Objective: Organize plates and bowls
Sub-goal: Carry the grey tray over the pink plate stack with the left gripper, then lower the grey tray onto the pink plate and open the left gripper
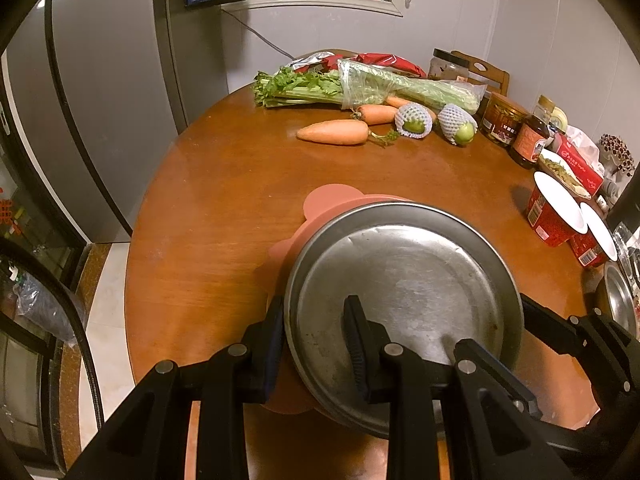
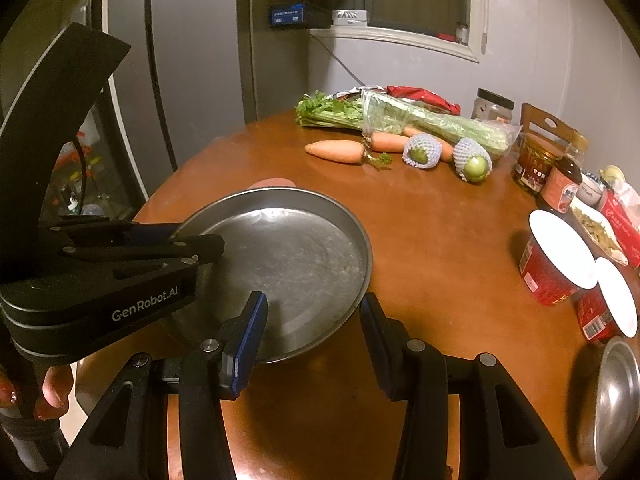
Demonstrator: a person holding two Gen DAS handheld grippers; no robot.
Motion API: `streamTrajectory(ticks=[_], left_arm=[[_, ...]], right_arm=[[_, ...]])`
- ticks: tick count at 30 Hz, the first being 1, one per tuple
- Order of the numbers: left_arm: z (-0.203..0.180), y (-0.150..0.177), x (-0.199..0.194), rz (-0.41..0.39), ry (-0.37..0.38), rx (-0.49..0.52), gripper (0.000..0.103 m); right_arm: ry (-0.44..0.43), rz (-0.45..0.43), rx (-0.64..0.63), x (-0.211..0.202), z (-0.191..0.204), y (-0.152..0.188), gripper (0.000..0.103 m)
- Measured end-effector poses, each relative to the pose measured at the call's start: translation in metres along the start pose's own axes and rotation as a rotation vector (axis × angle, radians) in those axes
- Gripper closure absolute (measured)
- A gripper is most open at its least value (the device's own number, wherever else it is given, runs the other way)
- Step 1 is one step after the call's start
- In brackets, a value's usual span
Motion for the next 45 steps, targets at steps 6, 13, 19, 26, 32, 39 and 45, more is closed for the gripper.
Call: streamTrajectory(ticks=[6,13,19,26,32,39,45], left_arm=[[-0.001,0.001,-0.001,0.004,0.009,-0.007,0.07],[-0.002,0.001,-0.002,0.001,0.022,-0.009,0.065],[0.001,-0.001,-0.006,-0.02,0.021,-0.021,0.056],[0.007,-0.004,-0.011,-0.031,0.022,-0.035,0.054],[0.013,-0.003,-0.015,-0.035,0.018,-0.05,0.052],[0.016,0.0,-0.019,-0.04,0.018,-0.056,0.051],[0.025,0.006,-0.022,-0.026,0.026,-0.09,0.049]], right_arm=[[0.0,-0.001,0.003,0.001,-0.001,0.0,0.053],[0.0,0.007,0.004,0.004,-0.002,-0.001,0.053],[-0.007,0.008,0.009,0.004,-0.002,-0.002,0.053],[-0.011,0.011,0.016,0.004,-0.002,-0.003,0.052],[-0.016,0.0,0.024,0.001,-0.003,-0.003,0.049],[-0.01,-0.014,0.012,-0.004,-0.002,-0.004,0.045],[-0.01,-0.032,0.045,-0.011,-0.012,-0.005,0.041]])
Point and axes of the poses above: each gripper's, at about its wrist camera, not at the fingertips, and x roughly the way its jaws point, z to its left, y to its underside, the point moved 2 cm from there along x, roughly the way its jaws point, and after that the axes turned 8 degrees about -x, right-handed, at the moved point
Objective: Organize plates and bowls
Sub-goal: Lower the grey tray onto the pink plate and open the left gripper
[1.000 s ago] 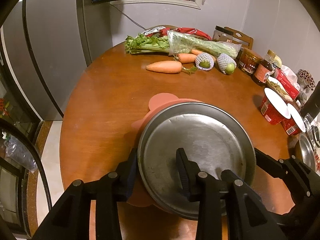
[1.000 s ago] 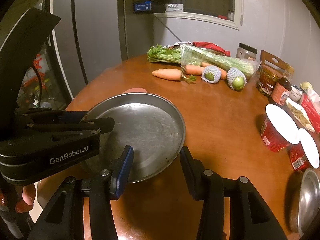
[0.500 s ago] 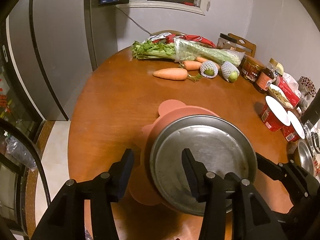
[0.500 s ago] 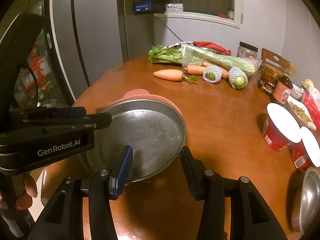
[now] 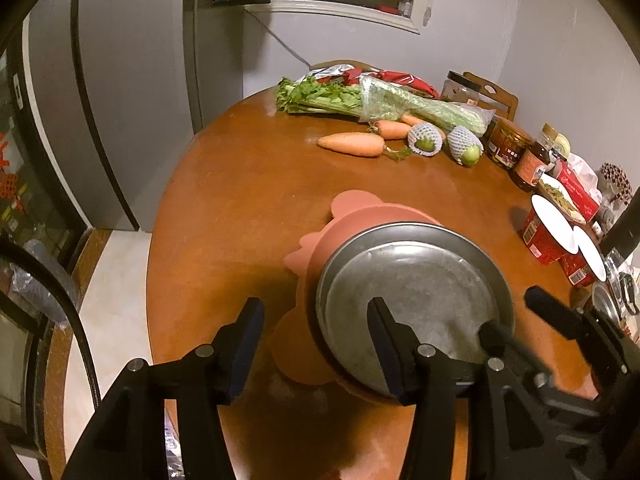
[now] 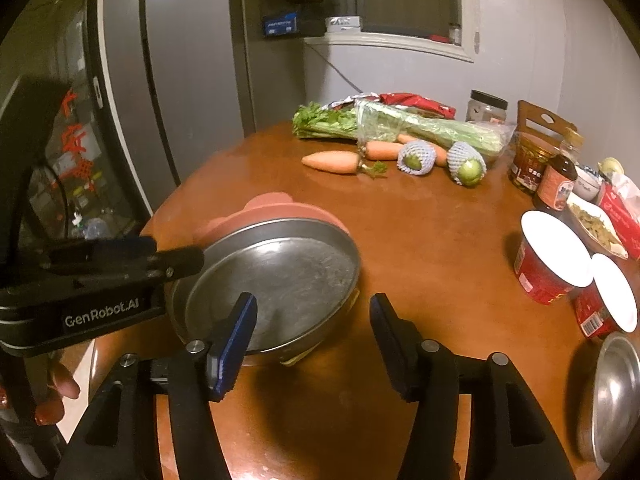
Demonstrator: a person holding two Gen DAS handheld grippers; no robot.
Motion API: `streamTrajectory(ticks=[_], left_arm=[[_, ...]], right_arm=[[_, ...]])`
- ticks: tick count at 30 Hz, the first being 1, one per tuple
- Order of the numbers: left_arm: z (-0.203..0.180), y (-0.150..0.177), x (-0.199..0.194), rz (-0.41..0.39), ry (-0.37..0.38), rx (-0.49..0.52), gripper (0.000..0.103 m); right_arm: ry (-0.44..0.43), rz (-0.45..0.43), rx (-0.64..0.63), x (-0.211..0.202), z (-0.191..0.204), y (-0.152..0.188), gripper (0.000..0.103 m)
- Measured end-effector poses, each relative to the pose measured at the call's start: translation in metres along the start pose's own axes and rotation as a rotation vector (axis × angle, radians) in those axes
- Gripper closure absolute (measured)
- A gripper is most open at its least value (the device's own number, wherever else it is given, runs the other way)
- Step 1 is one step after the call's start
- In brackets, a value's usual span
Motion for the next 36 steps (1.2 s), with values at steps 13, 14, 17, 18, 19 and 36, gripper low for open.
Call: streamTrajectory(ticks=[13,14,17,18,19,36], left_arm=[[0.029,0.003,0.011,0.074,0.101,-0.153,0.047],[0.028,0.002,0.015,0.085,0.098,-0.152,0.047],[0.024,0.001,0.025,0.106,0.091,-0.137,0.047],[0.022,0.0,0.028,0.11,0.091,-0.132,0.047],[0.02,-0.001,0.032,0.117,0.09,-0.124,0.047],[-0.016,-0.01,0.058,0.138,0.109,-0.043,0.048]], right_arm=[[0.004,-0.015,0.087,-0.013,-0.021,0.002,0.04],[0.003,-0.01,0.092,-0.012,-0.021,0.003,0.04],[-0.004,0.007,0.095,-0.007,-0.02,0.003,0.04],[-0.008,0.012,0.094,-0.006,-0.019,0.003,0.04],[-0.012,0.018,0.093,-0.004,-0.018,0.003,0.04],[-0.024,0.041,0.075,0.026,-0.021,0.002,0.04]])
Point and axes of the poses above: each gripper's, at about its wrist camera, not at the fingertips, and x roughly the way its jaws point, z to its left, y to its underside, the point moved 2 cm from there along x, roughly the way its jaws point, and after that the axes turned 8 degrees about -x, right-handed, at the moved point
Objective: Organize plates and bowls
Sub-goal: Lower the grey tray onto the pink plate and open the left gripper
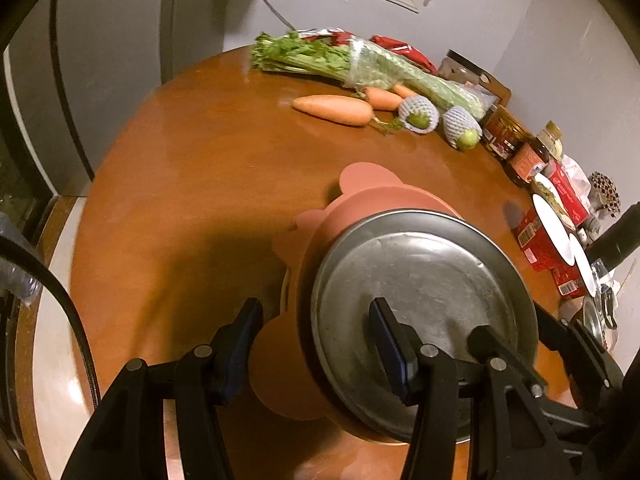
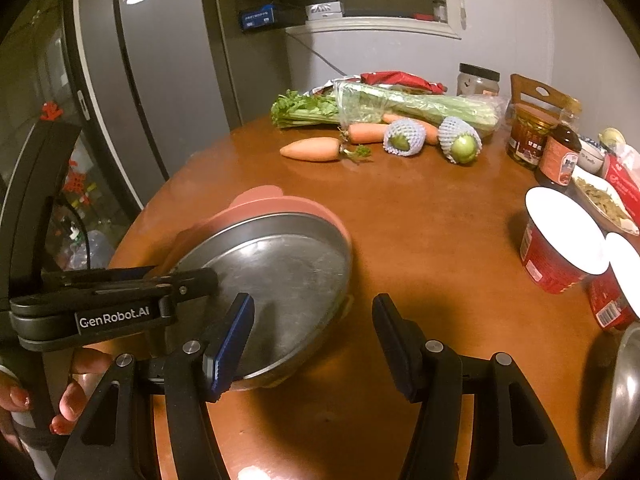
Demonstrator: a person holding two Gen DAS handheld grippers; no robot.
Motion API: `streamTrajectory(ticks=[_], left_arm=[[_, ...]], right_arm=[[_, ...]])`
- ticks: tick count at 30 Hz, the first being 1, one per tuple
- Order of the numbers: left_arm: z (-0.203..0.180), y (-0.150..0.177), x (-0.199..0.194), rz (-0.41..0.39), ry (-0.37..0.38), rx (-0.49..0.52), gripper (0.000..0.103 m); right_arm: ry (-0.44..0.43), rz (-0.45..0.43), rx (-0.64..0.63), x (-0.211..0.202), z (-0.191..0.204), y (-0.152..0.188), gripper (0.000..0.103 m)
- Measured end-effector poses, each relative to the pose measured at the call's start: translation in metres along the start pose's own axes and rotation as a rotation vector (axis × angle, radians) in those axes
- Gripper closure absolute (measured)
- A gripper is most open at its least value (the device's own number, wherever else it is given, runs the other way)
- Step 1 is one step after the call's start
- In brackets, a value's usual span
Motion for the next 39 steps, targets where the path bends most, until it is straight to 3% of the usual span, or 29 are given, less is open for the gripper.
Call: streamTrajectory(ticks=[16,24,31,39], left_arm=[[-0.051,-0.019,0.031,0.007,0.0,0.063,0.048],[-0.057,-0.022,0.032,-0.017,-0.023,0.054,0.048],[-0.062,-0.019,0.012,-0.125,-0.102,0.027,0.048],[-0.072,-0.014,-0.006,-0.189,-0.111,0.005,0.047]], right_arm=[[0.049,-0.008,0.05,0.015,-0.046,-0.005,0.04],[0.046,-0.013,0.059,0.017,-0.062,-0.008,0.04],[0.012,-0.005,0.063,0.015,-0.064,-0.012,0.04],[0.015,-0.007,0.035,0.01,-0.062,-0.014,0.039]])
Point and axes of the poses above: each gripper's, at about its wrist camera, not at the fingertips, and x roughly the way its jaws point, z to its left, y to its underside, the point moved 2 cm from there along x, roughly the way its jaws point, and after that the axes turned 8 degrees about -x, right-handed, at the moved point
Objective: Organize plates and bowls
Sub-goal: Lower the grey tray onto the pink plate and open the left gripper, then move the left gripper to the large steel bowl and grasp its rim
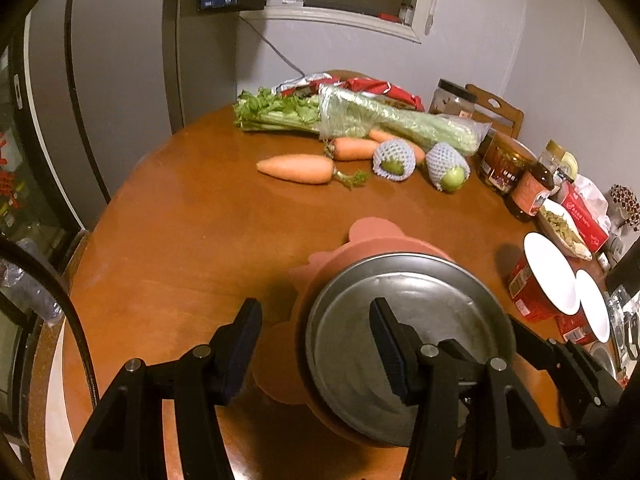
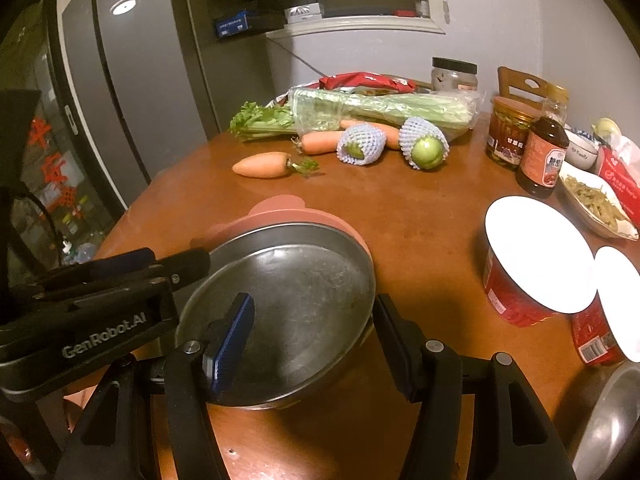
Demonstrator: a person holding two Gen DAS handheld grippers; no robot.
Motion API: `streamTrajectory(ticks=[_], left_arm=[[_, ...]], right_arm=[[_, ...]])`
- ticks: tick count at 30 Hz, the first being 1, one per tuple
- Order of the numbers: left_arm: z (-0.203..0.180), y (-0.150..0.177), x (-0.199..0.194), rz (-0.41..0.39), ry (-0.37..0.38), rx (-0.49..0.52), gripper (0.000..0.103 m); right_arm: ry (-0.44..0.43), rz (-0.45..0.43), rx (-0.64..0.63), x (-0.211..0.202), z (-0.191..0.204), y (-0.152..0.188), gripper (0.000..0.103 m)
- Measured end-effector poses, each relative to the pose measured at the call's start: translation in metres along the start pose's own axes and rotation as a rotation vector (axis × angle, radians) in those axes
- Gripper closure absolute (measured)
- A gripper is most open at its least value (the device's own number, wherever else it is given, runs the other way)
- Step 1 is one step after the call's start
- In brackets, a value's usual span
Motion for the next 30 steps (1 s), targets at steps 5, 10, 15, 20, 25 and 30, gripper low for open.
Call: streamTrajectory(ticks=[5,10,15,20,25,30], left_arm=[[-0.002,0.001,-0.013,-0.032,-0.016,-0.014,0.047],[-0.007,0.007,-0.032,-0.066,-0.011,-0.015,0.046],[-0.012,0.01,-0.051,-0.096,-0.012,-0.013,0.046],[-0.018,0.015,-0.07,-0.13,-0.027,-0.009,0.045],[-0.027,0.023,-0.083,-0.161,-0.063,0.021,0.044],[-0.039,0.03,-0.095,-0.173,-0.047,0.044,0.043]], right_arm=[[0.017,-0.022,-0.01,-0.009,-0.003,-0.001,0.037],[0.04,-0.072,-0.002,-0.03,-0.01,-0.002,0.037],[0.055,-0.111,-0.01,-0.052,-0.013,0.0,0.035],[0.076,-0.145,-0.021,-0.073,-0.017,0.003,0.035],[0.094,-0.172,-0.022,-0.094,-0.022,0.01,0.034],[0.118,-0.201,-0.006,-0.115,-0.033,0.017,0.032]])
Point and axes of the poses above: each gripper's, at about its wrist camera, not at the fingertips, and x roughly the way its jaws point, z to its left, y to its underside, the point moved 2 cm from there along x, roughly the way its jaws point, and after that the axes turned 8 degrees about -x, right-handed, at the moved point
